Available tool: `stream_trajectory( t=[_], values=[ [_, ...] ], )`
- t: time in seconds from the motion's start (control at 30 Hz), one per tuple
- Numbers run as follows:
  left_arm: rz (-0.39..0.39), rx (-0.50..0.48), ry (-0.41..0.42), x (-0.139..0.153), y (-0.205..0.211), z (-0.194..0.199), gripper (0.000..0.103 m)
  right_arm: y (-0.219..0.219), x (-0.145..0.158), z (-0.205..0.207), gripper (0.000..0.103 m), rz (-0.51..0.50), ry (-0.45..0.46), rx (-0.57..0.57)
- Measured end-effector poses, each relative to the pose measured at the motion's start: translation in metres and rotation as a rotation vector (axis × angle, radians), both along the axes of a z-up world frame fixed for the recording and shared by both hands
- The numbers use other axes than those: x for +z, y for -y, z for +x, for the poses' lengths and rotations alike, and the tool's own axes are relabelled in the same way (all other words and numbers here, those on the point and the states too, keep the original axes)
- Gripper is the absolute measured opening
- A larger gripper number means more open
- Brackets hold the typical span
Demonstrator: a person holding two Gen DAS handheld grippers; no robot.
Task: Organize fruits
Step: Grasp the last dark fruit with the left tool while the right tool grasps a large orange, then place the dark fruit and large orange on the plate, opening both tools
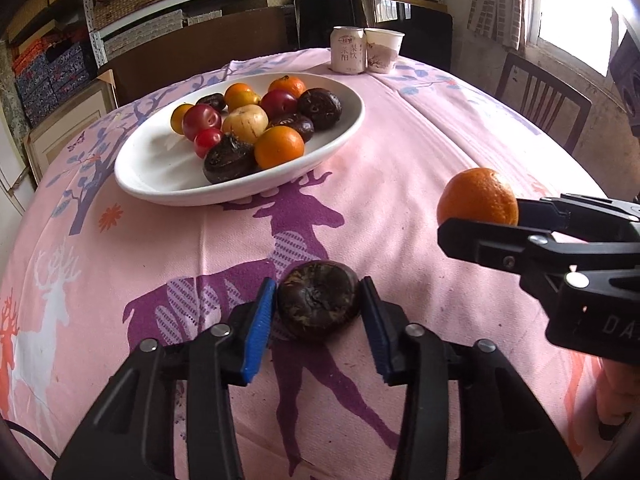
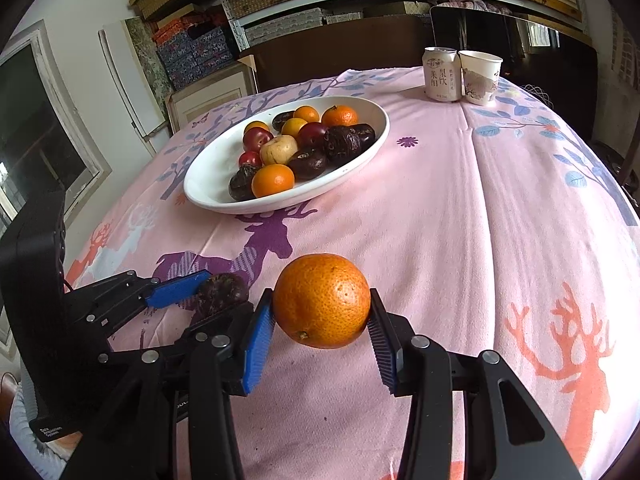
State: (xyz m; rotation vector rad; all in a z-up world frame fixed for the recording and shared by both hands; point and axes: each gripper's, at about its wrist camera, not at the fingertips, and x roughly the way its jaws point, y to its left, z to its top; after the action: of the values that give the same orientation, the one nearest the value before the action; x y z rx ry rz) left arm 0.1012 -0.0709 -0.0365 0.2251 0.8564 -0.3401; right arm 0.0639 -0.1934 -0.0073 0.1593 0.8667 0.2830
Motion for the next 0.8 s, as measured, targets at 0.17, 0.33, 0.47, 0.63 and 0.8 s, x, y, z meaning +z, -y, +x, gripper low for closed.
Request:
stream_trajectory(
  t=[0.17, 0.33, 0.47, 0.63, 0.8],
  values=[
    [-0.033, 0.119, 0.04, 0.014, -0.029, 0.001, 0.041, -0.001, -0.004, 0.003, 0.046, 0.001, -0.015, 0.005],
    [-0.117, 0.274, 0.039, 0.025, -0.073, 0.008, 0.041, -0.004, -0.009, 0.004, 0.046, -0.003, -0.035, 0.013],
    [-0.112, 0.282, 0.049, 0.027, -0.075, 0.005, 0.041, -0.006, -0.006, 0.001, 0.046, -0.007, -0.014, 0.021],
    [-0.069, 0.278, 0.096, 0.031, -0.067, 0.0, 0.041, -0.006, -0.001, -0.001, 0.046, -0.003, 0.019, 0.019],
    [-0.065, 0.315, 0.14, 0.053, -0.074, 0.011, 0.041, -0.004, 0.015, 0.004, 0.046, -0.016, 0.064, 0.007]
  ],
)
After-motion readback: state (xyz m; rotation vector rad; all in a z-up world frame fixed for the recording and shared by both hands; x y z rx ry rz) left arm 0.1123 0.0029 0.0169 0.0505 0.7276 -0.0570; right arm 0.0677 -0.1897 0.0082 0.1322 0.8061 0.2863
